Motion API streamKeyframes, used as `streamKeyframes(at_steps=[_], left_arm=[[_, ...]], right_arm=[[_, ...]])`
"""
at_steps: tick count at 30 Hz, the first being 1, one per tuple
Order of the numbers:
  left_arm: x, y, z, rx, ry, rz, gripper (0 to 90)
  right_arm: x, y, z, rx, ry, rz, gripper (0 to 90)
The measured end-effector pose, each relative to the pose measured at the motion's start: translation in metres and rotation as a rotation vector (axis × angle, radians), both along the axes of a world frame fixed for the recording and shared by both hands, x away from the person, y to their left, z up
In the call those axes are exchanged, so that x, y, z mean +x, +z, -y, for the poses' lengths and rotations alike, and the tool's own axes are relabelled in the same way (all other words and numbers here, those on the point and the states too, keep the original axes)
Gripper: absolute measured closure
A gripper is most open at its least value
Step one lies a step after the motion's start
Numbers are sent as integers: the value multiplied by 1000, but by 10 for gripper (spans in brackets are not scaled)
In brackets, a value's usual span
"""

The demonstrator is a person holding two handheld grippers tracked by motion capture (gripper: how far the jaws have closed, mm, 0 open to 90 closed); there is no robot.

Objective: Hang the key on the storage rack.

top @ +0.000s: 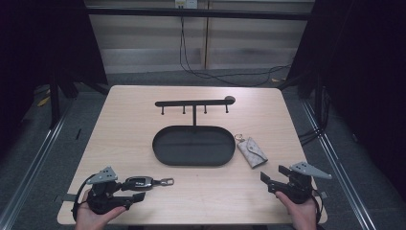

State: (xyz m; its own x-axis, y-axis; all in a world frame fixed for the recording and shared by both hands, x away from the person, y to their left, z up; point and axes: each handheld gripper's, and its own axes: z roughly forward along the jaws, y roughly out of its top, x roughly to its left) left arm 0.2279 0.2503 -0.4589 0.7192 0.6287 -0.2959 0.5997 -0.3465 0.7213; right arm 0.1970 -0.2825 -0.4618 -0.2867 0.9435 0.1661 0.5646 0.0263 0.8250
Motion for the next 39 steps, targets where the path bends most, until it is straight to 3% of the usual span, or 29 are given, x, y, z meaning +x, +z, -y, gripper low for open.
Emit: streamKeyframes(at_steps=[5, 7, 9, 12, 14, 15, 21, 25, 27, 30, 39], left_arm=[[1, 0, 0, 9, 9, -10, 387], [3, -1, -1, 33, 22, -14, 394], [5, -1, -2, 29, 14, -32, 404], [5, 1, -3, 29, 4, -23, 424], [4, 2, 0, 49, -11, -16, 408], [4, 3, 3, 90, -11, -10, 380], [5, 11, 11, 80, -56, -9, 393], [7, 17, 13, 80, -16, -5, 431], [7, 19, 13, 83, -18, -9, 449], [8, 24, 17, 109, -36, 10, 469], [15, 31, 28, 145, -110, 3, 526]], right_arm=[[1, 0, 2, 13, 8, -7, 206], [1, 0, 2, 16, 15, -7, 206], [1, -1, 1, 15, 19, -10, 206], [0, -1, 1, 17, 20, -12, 207], [-1, 0, 2, 25, 27, -14, 219], [-1, 0, 2, 22, 31, -14, 236], [-2, 0, 1, 17, 52, -10, 241], [-1, -1, 1, 26, 46, -18, 242], [0, -1, 1, 24, 51, -19, 242], [-1, -1, 0, 20, 59, -23, 260], [-1, -1, 0, 23, 64, -25, 259]])
